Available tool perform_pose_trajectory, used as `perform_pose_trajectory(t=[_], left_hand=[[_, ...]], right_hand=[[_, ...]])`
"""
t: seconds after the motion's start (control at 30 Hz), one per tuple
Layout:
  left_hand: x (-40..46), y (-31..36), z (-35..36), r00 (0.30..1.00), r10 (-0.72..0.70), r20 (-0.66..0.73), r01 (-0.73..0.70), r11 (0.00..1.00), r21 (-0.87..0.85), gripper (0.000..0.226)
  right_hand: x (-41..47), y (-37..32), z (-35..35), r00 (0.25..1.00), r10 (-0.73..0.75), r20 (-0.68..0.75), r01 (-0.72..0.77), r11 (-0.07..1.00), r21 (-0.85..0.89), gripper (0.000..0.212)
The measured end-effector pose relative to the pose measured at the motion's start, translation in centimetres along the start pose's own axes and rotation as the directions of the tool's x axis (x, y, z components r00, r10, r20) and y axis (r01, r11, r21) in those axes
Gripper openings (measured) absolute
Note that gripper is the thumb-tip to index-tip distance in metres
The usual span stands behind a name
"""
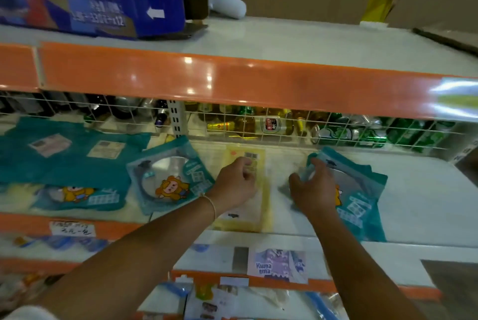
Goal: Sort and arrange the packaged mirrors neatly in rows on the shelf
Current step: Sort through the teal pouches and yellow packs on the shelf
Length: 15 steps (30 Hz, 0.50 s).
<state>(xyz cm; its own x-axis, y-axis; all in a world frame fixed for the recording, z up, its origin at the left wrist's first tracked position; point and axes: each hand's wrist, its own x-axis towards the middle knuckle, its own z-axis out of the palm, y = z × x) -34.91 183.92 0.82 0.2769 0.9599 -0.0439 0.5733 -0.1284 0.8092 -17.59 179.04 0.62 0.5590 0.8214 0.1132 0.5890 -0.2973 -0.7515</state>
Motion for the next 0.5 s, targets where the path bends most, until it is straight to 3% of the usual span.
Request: perform_pose_trajectory(t=[0.23, 0.4, 0.5], left_hand=[[-1.8, -5.9, -9.3, 0.973, -0.144, -0.178, 0.140, 0.989, -0.037, 0.033], [-2.6, -10.2, -14.9, 0.909, -0.309, -0.278, 0.299, 0.951, -0.078, 0.029], [-2.6, -11.9, -16.9, 0.862, -0.412, -0.294, 0.353, 0.906, -0.236, 0.028]], right_hand=[[-3.0, -8.0, 7.5, 0.965, -0.150, 0.216, 0.141, 0.988, 0.055, 0.050], [-4.8, -11.6, 13.1, 0.888, -0.128, 0.442, 0.166, 0.985, -0.049, 0.051], [-5.3, -13.0, 15.8, 0.855, -0.076, 0.513, 0.174, 0.974, -0.146, 0.056]])
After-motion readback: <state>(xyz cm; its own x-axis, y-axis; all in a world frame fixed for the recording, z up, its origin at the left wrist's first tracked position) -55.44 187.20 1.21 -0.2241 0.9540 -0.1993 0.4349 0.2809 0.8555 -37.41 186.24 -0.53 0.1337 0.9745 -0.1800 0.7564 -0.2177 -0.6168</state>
